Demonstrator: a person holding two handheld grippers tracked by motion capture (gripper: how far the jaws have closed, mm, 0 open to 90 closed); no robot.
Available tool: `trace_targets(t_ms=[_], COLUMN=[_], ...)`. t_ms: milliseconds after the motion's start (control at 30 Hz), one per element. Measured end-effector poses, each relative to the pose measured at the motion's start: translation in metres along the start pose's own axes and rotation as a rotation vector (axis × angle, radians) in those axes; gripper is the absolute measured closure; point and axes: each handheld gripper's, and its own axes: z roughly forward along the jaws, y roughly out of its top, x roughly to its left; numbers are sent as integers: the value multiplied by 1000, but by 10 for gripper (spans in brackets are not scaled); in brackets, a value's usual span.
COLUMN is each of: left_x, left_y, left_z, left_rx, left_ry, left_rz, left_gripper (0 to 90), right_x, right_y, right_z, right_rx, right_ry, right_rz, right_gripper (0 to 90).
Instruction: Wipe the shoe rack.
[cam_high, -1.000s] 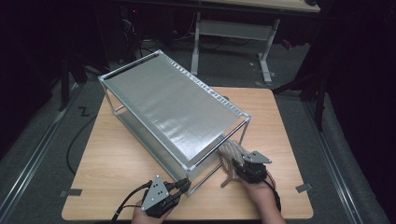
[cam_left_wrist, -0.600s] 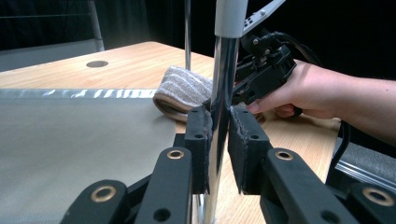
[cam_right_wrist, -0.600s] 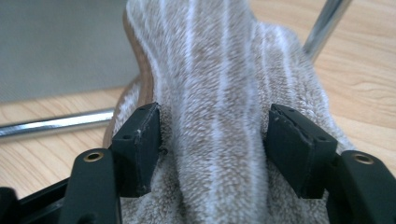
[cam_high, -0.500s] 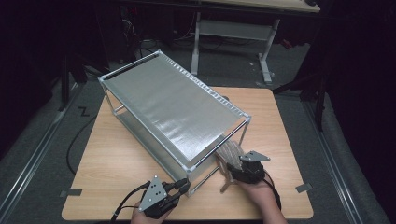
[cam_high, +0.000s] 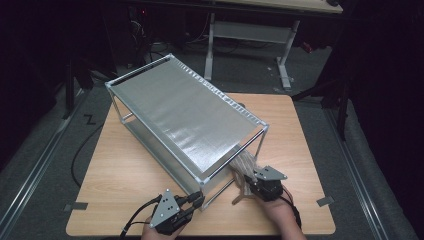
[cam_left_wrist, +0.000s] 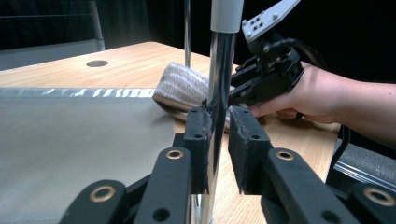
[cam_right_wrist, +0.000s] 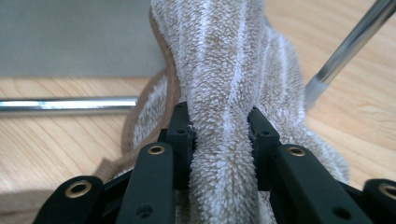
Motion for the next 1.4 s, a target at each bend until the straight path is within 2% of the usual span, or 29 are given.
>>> trace_targets(t_ms=[233,400,533,733,933,1033,1200,1400], left_x=[0,2,3,5,5,4,3,6], left_y=[0,2,3,6,6,6,4,-1], left_z=[1,7,13,23,26,26,25,25], left_rx=[-6,-6,-6,-3,-7,-10,-19,13], left_ry=[10,4,6,-1,-7,-9,-10,-22], left_rz=[14,16,20,25,25,24,11,11], left_gripper=[805,805,806,806,807,807,768,739], right_x=[5,10,11,6,3,2,5,8], right_y=[4,5,3,5,11,16,34,63], right_z=[-14,-26,-44,-74,-99,-108,-122,-123], right_rx=[-98,-164,-221,-330,-414,-454,-525,-577], right_ry=[-33,-37,-47,-70,-104,-101,-82,-54], right_rz=[3,2,23,92,109,123,96,43], right_gripper=[698,698,696,694,686,685,685,684])
